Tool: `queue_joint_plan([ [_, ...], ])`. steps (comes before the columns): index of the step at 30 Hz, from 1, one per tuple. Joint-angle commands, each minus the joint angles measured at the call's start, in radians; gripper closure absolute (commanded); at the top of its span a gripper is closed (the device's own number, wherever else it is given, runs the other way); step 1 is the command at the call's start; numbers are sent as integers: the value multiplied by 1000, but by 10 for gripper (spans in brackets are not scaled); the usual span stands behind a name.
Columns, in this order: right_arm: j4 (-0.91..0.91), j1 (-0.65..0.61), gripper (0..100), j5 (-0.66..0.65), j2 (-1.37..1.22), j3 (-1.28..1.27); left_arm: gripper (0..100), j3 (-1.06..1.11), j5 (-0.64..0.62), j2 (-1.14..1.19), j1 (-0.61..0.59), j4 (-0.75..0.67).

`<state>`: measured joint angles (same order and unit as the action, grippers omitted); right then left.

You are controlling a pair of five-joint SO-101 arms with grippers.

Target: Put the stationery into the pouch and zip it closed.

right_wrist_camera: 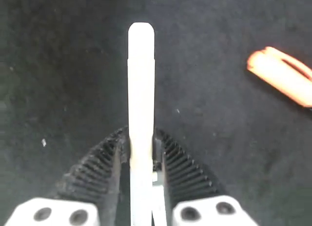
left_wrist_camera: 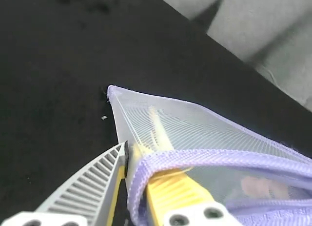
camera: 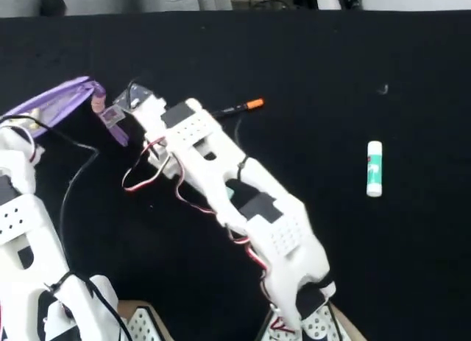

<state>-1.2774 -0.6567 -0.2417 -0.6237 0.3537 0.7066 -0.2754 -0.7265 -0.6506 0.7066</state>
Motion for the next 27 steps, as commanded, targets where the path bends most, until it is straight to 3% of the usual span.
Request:
queue_joint_plan([
  [1, -44, 17, 987, 12, 134, 39, 972, -147, -8, -21, 70, 109],
  [11, -66, 63, 987, 12, 265, -30, 972, -294, -2, -21, 209, 354],
  [19, 103, 192, 987, 63, 487, -265, 972, -291, -2, -21, 272, 399],
  [27, 247, 201, 987, 61, 753, -481, 972, -275, -2, -21, 295, 407],
])
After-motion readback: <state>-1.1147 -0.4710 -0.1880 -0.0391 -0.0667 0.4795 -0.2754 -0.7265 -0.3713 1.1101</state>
